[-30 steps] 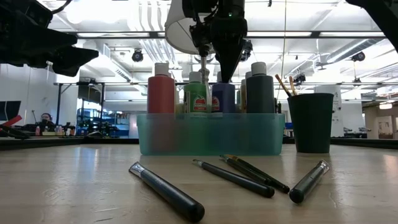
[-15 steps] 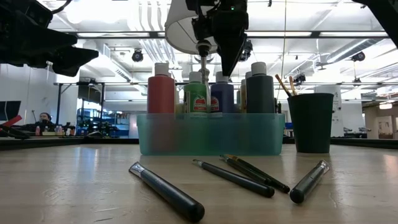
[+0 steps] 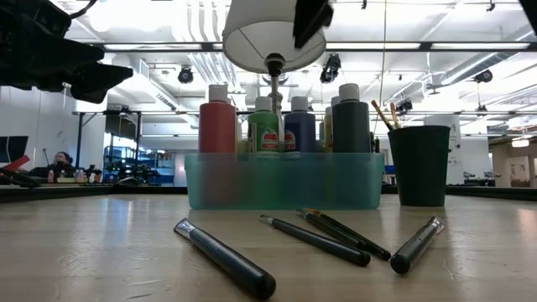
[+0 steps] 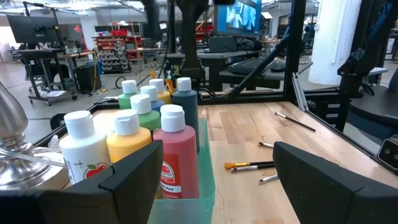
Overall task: Pick & Place Paint Supplies
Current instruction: Put the black paint brush into the black cup
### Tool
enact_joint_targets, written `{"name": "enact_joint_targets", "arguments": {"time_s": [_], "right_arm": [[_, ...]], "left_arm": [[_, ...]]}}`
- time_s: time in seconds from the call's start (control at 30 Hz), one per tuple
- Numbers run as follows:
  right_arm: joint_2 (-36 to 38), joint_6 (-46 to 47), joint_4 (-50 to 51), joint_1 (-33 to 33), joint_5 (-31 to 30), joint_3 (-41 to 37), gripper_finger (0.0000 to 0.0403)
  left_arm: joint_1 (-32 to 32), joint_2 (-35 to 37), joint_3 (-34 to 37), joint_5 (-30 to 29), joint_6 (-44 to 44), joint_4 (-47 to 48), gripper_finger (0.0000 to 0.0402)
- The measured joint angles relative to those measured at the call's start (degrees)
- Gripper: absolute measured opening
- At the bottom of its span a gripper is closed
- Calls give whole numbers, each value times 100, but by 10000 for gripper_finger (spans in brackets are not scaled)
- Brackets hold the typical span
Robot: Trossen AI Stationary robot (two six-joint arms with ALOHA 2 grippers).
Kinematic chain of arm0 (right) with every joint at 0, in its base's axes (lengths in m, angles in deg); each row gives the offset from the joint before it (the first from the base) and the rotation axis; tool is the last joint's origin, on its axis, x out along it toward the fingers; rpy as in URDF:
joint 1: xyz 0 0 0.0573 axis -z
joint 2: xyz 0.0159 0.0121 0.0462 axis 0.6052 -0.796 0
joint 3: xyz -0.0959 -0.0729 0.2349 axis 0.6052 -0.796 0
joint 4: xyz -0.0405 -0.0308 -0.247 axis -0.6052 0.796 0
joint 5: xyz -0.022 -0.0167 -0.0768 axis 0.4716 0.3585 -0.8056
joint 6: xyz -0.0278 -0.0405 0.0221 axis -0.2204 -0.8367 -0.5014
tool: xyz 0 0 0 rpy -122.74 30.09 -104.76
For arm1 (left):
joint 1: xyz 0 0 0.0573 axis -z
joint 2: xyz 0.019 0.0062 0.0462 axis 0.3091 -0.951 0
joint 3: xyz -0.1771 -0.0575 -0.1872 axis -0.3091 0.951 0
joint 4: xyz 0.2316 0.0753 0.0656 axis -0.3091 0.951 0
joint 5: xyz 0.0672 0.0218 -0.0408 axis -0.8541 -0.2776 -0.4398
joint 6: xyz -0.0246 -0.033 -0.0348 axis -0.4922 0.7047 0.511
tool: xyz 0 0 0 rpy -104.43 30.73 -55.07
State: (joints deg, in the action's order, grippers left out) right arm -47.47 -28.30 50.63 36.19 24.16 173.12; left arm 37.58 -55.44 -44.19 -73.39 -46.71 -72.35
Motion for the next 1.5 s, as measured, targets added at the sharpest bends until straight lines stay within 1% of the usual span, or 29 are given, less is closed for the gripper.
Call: {"name": "enact_joint_targets", "arguments": {"time_s": [0.17,0.3,0.43,0.6,0.73,0.83,0.93,1.0,1.07,1.17,1.23,1.4,1.5], "right_arm": [[489,312,-30,-372,-366,7,188],[830,595,-49,-675,-489,7,173],[1076,838,-49,-1034,-805,7,158],[1254,901,-25,-1657,-1497,7,137],[1260,934,-23,-2250,-2470,-2,119],[1249,1336,13,-2630,-3113,-2,106],[1245,1932,153,-2943,-3250,-2,94],[1245,2423,353,-3114,-3215,-2,85],[1245,2955,651,-3269,-2968,-2,77],[1224,3856,1101,-3426,-2230,-22,64],[1223,4325,1103,-3502,-1611,-115,58],[1233,4808,1118,-3820,-360,-393,56],[1231,4935,1115,-4138,150,-707,63]], "left_arm": [[1,0,0,1,0,10,310],[0,0,0,2,0,15,310],[1,0,0,1,2,24,310],[2,0,0,0,0,33,310],[1,0,0,0,2,38,310],[0,0,0,2,0,39,310],[0,0,0,0,2,37,310],[1,0,0,1,2,37,310],[0,0,0,0,0,37,310],[1,0,0,2,1,37,310],[0,0,0,1,2,35,310],[1,0,0,1,1,34,310],[1,0,0,1,0,33,310]]}}
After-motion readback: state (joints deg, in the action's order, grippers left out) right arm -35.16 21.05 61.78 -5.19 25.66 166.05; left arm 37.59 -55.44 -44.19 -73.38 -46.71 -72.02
